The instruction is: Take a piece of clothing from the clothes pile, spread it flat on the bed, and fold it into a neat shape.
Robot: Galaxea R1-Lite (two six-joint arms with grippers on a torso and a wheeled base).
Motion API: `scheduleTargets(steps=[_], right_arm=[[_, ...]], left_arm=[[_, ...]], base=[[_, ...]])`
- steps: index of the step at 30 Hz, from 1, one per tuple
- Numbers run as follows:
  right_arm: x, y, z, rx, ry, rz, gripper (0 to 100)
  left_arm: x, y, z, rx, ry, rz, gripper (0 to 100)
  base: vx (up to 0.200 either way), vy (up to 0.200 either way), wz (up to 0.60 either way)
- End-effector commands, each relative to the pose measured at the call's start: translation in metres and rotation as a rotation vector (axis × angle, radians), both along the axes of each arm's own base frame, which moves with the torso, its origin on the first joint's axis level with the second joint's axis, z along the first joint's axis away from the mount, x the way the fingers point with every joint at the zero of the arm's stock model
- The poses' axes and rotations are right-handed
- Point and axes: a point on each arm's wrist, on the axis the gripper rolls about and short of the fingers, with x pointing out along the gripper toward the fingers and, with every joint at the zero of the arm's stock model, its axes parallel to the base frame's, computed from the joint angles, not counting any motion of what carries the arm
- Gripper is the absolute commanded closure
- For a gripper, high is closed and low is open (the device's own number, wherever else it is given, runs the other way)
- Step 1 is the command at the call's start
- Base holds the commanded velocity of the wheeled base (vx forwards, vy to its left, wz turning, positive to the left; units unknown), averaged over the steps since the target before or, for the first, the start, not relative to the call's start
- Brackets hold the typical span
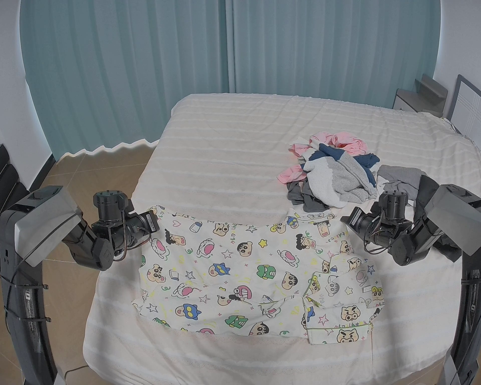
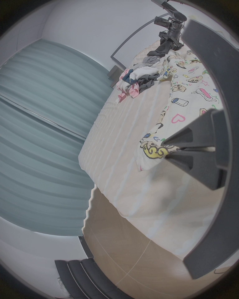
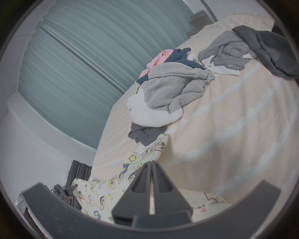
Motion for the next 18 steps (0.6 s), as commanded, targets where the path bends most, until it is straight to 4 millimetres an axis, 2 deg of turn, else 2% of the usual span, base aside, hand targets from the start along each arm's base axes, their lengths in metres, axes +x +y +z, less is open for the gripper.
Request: scheduleTargets(steps=[1,13,14,18], right_arm=[[-0.014,0.000,0.000,0.006,0.005,0.029,100],[-0.004,0.001,-0.010,0.016,0.055,0.068,100],[-0.003,0.001,-0.008,0.018,0.055,0.076,0],[-0.002,0.001,-0.008,0.023,0.053,0.082,0]], left_arm=[[-0.010,0.001,0.002,-0.001,0.008,-0.001,100],[-0.009,0.000,0.000,-0.001,0.008,-0.003,100],[-0.009,0.000,0.000,-0.001,0.006,-0.003,100],[-0.008,0.000,0.000,-0.001,0.005,-0.003,100]], base=[[0.000,0.000,0.00],[0.000,0.000,0.00],[0.000,0.000,0.00],[0.000,0.000,0.00]])
